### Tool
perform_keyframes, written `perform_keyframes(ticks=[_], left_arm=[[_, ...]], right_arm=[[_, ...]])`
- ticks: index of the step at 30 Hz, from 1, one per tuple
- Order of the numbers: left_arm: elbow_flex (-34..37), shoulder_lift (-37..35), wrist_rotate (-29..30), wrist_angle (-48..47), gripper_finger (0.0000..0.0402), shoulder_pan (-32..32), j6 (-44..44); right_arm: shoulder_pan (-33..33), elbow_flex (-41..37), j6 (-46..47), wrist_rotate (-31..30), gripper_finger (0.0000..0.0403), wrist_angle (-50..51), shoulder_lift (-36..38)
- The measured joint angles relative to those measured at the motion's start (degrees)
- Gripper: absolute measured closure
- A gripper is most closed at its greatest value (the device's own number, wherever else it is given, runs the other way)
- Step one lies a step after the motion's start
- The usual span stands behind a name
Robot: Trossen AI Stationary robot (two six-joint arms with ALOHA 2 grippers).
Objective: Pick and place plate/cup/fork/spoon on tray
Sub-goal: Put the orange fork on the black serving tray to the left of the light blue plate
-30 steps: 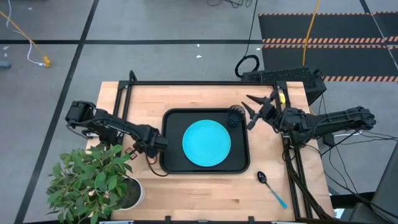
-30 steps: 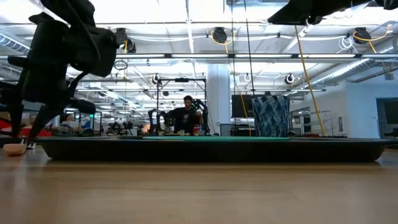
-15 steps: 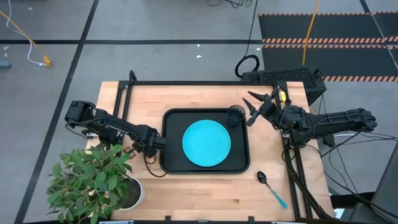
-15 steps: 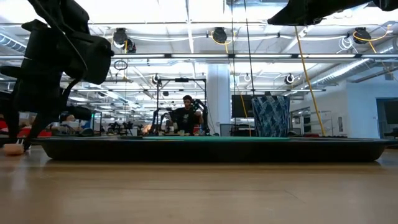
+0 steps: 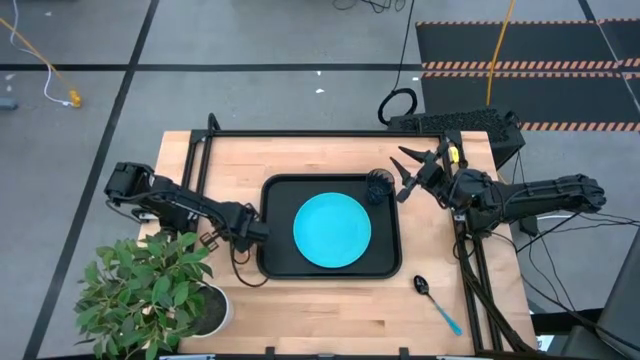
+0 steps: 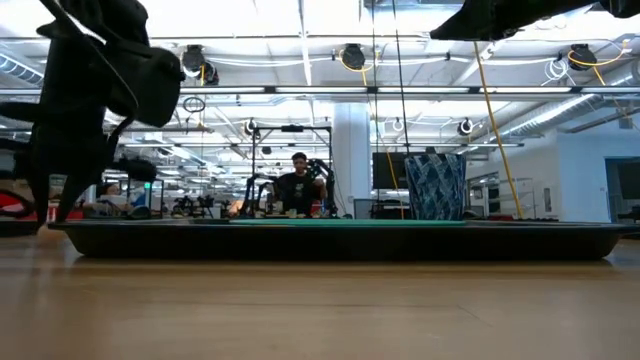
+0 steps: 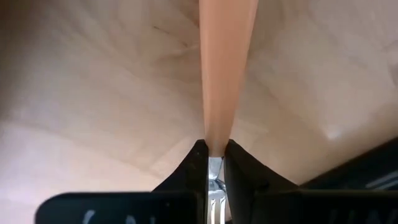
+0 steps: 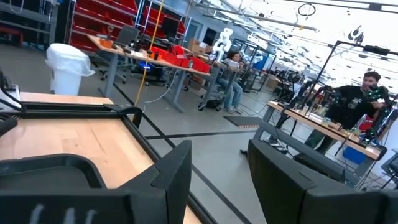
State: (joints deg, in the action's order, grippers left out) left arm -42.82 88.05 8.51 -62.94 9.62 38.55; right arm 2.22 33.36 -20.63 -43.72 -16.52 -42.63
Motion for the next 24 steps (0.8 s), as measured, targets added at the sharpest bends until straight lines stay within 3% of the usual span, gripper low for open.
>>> perform_keyframes(ticks=[10, 16, 24], left_arm=[[-11.6, 0.0, 5.3, -3.6, 0.0377, 1.4, 6.3], [-18.9, -0.1, 8.4, 0.3, 0.0377, 1.0, 16.3], [-20.3, 2.1, 7.6, 7.8, 0.0377, -1.4, 31.8]], right_arm=[[-0.4, 0.0, 2.4, 0.0, 0.0252, 0.8, 0.0], [-0.4, 0.0, 4.9, 0.0, 0.0252, 3.2, 0.0], [-0.4, 0.0, 6.8, 0.0, 0.0252, 4.0, 0.0]])
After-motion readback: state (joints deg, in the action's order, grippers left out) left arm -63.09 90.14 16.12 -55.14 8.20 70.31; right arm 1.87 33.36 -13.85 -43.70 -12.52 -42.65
